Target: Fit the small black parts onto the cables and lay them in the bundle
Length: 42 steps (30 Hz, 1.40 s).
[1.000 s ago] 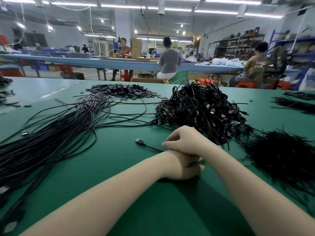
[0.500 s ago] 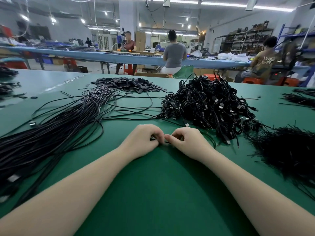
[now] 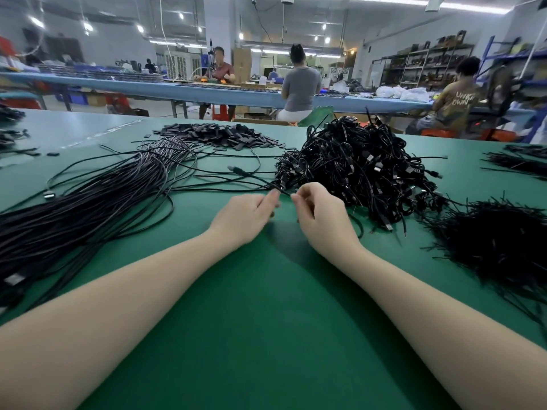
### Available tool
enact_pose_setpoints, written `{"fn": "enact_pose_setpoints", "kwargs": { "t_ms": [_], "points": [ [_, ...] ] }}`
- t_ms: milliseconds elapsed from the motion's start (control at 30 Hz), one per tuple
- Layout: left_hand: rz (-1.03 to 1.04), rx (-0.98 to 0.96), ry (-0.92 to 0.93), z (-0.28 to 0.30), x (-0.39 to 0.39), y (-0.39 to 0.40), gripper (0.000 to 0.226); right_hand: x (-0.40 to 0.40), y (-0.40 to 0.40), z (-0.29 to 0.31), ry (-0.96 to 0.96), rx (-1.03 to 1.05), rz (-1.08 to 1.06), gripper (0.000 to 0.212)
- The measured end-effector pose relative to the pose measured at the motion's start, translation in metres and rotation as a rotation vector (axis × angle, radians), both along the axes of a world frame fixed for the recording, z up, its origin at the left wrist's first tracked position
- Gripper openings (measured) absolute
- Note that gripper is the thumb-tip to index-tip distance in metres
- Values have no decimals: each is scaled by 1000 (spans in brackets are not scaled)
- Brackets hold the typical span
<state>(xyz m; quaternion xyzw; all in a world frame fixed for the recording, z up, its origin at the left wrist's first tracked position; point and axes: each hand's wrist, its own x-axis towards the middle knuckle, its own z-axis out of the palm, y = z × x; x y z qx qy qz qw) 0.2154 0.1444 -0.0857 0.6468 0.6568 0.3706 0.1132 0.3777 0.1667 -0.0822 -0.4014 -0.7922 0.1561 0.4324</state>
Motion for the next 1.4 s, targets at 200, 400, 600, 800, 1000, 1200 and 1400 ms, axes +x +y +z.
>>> {"fn": "enact_pose_setpoints", "kwargs": {
  "t_ms": [200, 400, 600, 800, 1000, 1200, 1400],
  "points": [
    [-251, 23, -529, 21, 2, -6, 31, -16, -6, -3, 143, -72, 124, 18],
    [-171, 130, -638, 22, 3, -4, 39, -14, 1, -6, 153, -90, 56, 19],
    [-96, 145, -660, 25, -3, -4, 45, -13, -3, -3, 72, -54, 101, 11],
    [-92, -96, -1149, 67, 1, -6, 39, -16, -12, 5, 71, -95, 304, 15],
    [-506, -375, -1335, 106, -13, -24, 47, 0, -3, 11, -37, -299, 362, 30],
    [-396, -851, -298, 83, -3, -25, 52, 13, 3, 51, 8, -369, 214, 43],
    [-386, -300, -1107, 96, -4, -17, 45, 1, -13, 75, 294, -674, 529, 32]
  ]
}}
